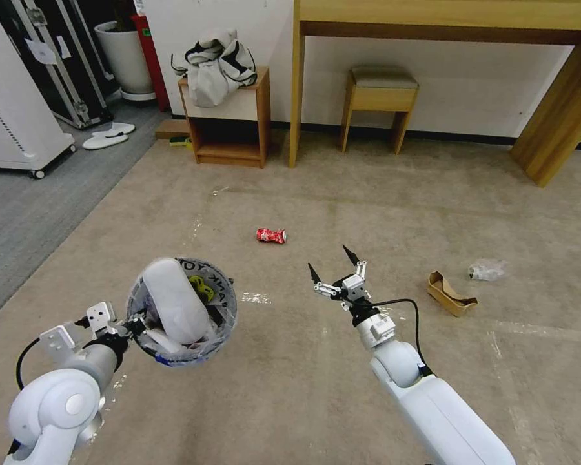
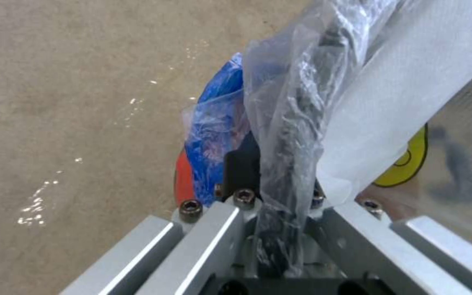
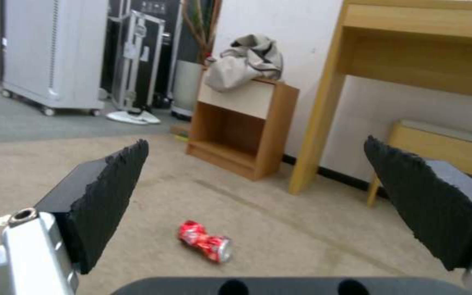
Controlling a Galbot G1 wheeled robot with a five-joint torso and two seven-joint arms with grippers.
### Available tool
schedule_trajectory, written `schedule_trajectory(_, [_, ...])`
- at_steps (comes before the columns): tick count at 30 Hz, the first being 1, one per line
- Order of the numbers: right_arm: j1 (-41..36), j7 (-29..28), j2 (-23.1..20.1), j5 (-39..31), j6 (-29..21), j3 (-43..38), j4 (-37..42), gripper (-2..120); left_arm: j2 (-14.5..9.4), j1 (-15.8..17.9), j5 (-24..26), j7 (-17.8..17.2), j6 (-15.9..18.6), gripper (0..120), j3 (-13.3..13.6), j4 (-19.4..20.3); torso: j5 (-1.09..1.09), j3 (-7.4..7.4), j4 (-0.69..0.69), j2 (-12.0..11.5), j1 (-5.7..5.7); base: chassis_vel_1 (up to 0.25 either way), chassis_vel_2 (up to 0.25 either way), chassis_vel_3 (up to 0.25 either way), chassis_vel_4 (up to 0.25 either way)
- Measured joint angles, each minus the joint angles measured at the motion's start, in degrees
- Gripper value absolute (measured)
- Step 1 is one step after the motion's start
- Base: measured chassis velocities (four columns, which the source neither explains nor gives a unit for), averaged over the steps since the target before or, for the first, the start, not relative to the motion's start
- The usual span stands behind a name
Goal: Pick up the trash bin and place the garbage on the floor into it.
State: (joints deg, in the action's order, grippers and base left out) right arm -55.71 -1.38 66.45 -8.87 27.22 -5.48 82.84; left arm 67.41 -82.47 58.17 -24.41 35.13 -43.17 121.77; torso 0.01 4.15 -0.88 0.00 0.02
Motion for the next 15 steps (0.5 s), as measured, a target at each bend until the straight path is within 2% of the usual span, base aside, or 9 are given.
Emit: schedule_trajectory(15, [-1.81, 0.02, -0.41, 0.09, -0.56, -3.84, 0.79, 100, 0.40, 0.27, -1.07, 0.36, -0.69, 0, 1.55, -0.30, 0.00, -0.01, 0.00, 0.00, 0.00, 0.000, 0.000, 0.000, 0.000])
